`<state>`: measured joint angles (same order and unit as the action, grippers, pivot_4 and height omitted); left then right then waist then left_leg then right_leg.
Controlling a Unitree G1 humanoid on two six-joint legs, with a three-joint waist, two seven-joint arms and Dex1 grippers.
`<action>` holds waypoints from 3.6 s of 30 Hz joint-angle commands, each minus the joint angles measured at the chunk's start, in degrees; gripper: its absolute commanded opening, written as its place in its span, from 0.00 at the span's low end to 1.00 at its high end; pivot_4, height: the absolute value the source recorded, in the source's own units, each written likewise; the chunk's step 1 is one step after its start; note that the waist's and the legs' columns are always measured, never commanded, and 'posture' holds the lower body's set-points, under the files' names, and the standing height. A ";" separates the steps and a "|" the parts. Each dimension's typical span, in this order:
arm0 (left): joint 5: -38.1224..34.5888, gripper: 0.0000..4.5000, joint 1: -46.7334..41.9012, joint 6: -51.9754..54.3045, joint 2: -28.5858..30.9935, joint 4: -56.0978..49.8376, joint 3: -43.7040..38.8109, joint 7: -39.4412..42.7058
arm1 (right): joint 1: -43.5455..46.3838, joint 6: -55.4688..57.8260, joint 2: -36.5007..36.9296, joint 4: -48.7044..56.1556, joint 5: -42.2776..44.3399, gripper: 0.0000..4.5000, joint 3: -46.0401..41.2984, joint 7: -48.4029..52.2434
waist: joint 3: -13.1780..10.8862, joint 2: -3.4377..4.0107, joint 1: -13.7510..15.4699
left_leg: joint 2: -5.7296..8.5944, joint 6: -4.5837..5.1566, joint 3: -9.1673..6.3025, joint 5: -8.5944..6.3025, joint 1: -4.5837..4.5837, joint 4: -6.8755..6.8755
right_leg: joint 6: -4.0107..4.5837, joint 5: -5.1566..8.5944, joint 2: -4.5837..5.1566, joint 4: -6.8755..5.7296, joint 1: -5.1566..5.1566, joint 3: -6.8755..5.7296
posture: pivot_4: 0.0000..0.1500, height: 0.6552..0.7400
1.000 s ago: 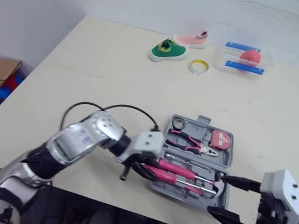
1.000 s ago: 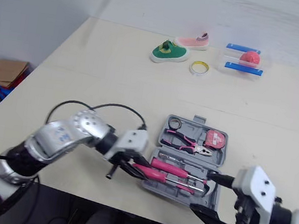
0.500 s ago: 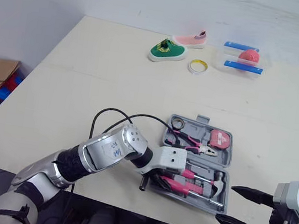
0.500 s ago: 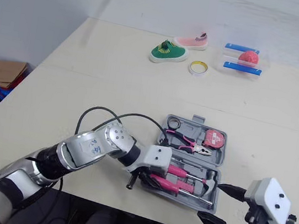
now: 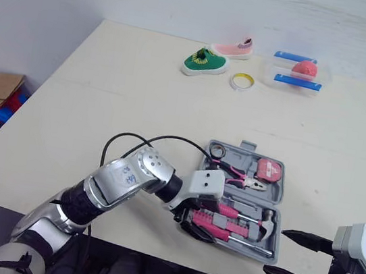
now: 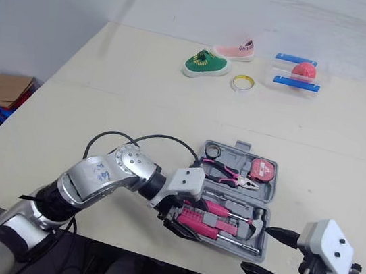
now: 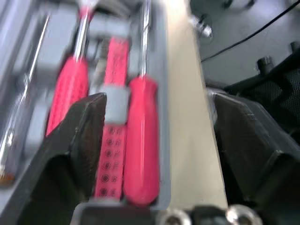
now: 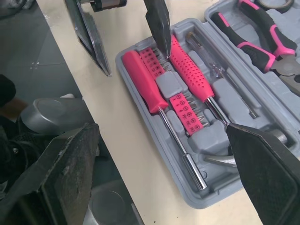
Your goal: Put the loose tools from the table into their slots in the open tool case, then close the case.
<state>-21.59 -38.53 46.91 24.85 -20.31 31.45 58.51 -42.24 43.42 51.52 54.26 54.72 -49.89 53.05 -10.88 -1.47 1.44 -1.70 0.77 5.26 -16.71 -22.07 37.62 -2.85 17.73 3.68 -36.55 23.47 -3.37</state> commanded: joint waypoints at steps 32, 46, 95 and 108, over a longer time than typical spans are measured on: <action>5.89 0.01 4.13 -11.77 2.73 9.22 -1.26 11.44 | 5.20 -2.89 -0.87 -3.65 -7.13 1.00 4.03 -0.42 | 0.84 -0.08 -1.06 | -0.28 -0.10 0.00 -0.35 1.55 -0.66 | 0.39 0.52 -0.17 0.61 -1.71 -0.01 | 1.00 0.89; 7.13 0.00 5.07 -21.98 10.62 26.68 -16.51 6.61 | 18.14 -12.59 -0.94 -29.64 -29.15 0.82 20.45 -4.89 | 0.53 0.35 -0.02 | -0.04 -0.07 0.05 -0.25 0.91 -0.44 | 0.29 0.44 0.04 0.13 -0.67 -0.03 | 1.00 0.89; 13.47 0.00 4.86 -9.02 9.72 22.86 -19.80 0.38 | 46.45 -5.29 1.98 -30.31 -40.10 0.01 42.24 -4.94 | 0.45 0.35 -2.83 | -0.12 -0.25 0.15 -0.08 0.85 -0.47 | 0.19 0.03 0.10 0.02 -0.49 -0.11 | 1.00 0.89; 2.55 0.97 -5.55 21.50 3.51 21.58 -27.98 -11.12 | 51.34 23.79 -5.33 -25.27 -25.56 1.00 30.47 -16.07 | 0.24 0.08 -1.43 | 0.07 -0.13 0.15 -0.06 0.51 -0.49 | 0.11 0.02 0.35 0.05 -0.18 -0.14 | 1.00 0.89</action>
<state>-18.08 -42.64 66.80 29.00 0.97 3.83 49.19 7.68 65.33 46.68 28.78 28.66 -18.18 39.26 -10.64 -1.39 0.01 -1.63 0.43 5.43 -16.67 -21.70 37.12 -2.75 17.75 4.03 -36.51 23.43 -3.49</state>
